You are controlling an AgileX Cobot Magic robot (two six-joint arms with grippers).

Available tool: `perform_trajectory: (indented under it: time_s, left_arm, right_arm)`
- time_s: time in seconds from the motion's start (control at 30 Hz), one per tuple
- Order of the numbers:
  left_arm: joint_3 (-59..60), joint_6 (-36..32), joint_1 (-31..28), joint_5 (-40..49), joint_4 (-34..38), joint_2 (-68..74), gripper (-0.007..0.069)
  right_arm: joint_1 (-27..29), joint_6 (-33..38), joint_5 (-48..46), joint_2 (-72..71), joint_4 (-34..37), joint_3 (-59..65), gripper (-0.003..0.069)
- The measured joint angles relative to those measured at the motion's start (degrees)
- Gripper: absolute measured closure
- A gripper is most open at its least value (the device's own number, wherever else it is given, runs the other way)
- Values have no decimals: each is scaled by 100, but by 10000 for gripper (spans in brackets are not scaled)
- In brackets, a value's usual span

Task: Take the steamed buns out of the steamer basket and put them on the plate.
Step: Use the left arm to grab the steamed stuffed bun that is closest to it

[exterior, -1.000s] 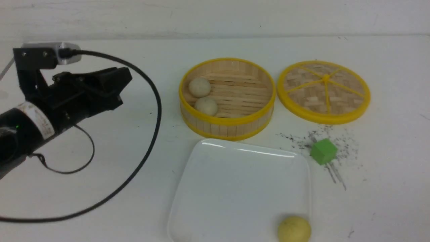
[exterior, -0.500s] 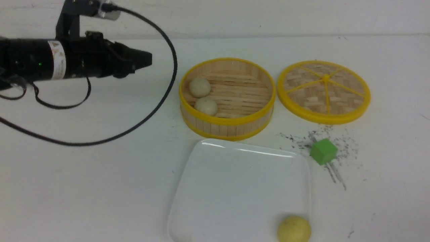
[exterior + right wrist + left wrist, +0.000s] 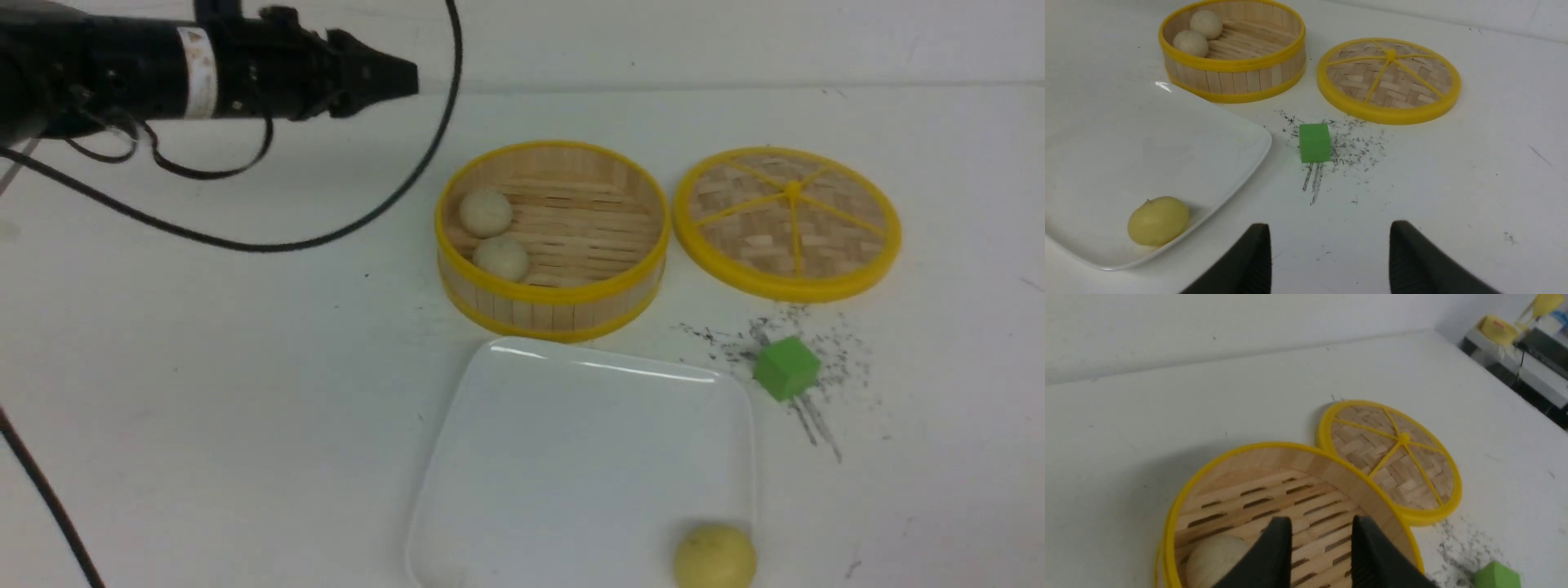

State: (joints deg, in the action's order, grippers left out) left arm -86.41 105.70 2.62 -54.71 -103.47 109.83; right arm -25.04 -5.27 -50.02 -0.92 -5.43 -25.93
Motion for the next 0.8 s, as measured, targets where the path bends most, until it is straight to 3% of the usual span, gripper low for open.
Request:
perform_trajectory:
  time_s: [0.1, 0.3, 0.57, 0.8]
  left_arm:
    - [-5, -81, 191, 158, -12, 154, 358]
    - [-11, -339, 492, 1056, -6, 283, 244]
    - [-31, -531, 565, 1539, 57, 476, 233]
    - [-42, -866, 565, 1314, 57, 987, 234]
  right_arm:
    - [0, 0, 0, 0, -6, 0, 259]
    - [0, 5, 0, 0, -6, 0, 259]
    - [0, 5, 0, 0, -18, 0, 259]
    - [0, 5, 0, 0, -20, 0, 259]
